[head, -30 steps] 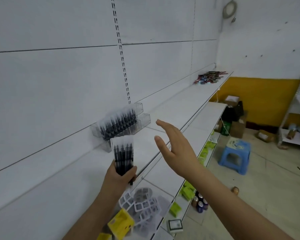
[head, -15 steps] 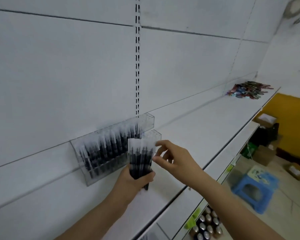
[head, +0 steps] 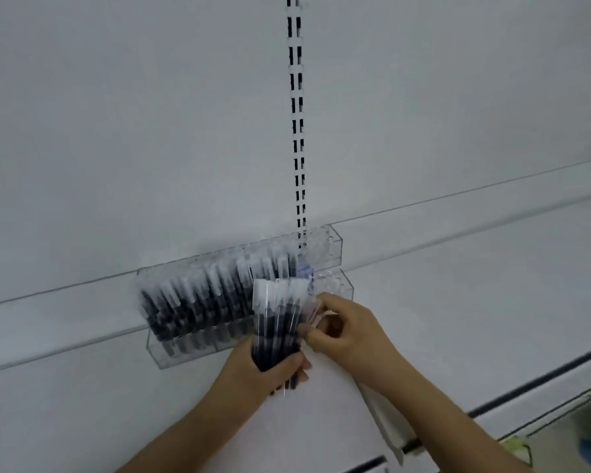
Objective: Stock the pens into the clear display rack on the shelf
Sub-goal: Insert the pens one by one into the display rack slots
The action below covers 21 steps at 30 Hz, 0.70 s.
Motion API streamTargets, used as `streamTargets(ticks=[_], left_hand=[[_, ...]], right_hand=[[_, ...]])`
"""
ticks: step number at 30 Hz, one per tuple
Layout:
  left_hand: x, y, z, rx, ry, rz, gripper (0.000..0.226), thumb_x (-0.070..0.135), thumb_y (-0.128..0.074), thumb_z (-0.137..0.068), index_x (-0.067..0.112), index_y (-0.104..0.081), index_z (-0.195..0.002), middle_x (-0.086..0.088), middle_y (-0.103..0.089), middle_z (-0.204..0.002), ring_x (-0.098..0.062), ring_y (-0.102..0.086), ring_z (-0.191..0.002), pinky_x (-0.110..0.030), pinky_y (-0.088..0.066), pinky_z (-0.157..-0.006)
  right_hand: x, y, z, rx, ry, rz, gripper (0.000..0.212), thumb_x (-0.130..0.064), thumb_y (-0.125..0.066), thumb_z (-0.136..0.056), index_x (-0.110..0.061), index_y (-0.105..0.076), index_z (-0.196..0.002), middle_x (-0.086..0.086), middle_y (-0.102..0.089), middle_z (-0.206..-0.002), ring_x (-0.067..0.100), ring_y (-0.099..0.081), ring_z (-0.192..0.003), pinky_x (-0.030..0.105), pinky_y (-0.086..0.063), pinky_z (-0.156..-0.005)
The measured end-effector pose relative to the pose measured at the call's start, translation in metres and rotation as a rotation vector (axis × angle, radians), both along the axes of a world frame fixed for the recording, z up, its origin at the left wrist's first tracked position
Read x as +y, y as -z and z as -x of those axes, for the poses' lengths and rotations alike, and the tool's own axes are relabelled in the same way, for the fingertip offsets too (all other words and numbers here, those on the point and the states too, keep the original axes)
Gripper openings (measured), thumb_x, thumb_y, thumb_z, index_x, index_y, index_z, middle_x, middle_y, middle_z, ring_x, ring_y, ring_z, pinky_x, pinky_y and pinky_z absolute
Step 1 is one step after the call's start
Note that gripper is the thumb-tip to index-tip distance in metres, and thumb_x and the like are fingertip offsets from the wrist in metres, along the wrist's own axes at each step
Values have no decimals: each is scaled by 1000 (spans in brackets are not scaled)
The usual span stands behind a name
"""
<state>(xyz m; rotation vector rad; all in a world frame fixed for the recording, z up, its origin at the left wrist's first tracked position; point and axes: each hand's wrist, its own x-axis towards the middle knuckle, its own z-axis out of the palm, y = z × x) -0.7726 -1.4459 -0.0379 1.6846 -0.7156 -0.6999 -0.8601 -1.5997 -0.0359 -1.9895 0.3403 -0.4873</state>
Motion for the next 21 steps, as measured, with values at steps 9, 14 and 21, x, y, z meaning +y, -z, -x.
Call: streamTargets(ticks=[9, 14, 21], left_hand=[[1, 9, -4, 12, -126, 27, 14, 15, -65, -79, 5, -65, -89, -11, -71, -75, -17, -66, -64, -23, -47, -54], [4, 12, -4, -14, -134, 6, 5, 4, -63, -87, 2, -62, -83, -2, -68, -65, -11, -61, -57, -18, -41, -51], [10, 11, -10, 37, -196, 81, 4, 6, -61, -90, 3, -64, -87, -3, -68, -68, -11, -59, -61, -19, -42, -54]], right_hand=[[-10, -9, -15, -97, -127, -233, 9, -19, -65, -94, -12, -66, -88, 1, -73, -77, 11, -71, -71, 22, -53, -66], [-28, -36, -19, -417, 66, -316, 20, -16, -54, -99, 2, -56, -91, 18, -66, -77, 19, -66, -66, 21, -51, -64], [-31, -51, -28, -260, 125, 139, 11, -22, -55, -99, -17, -59, -90, -4, -70, -76, 5, -70, -73, 19, -55, -73]])
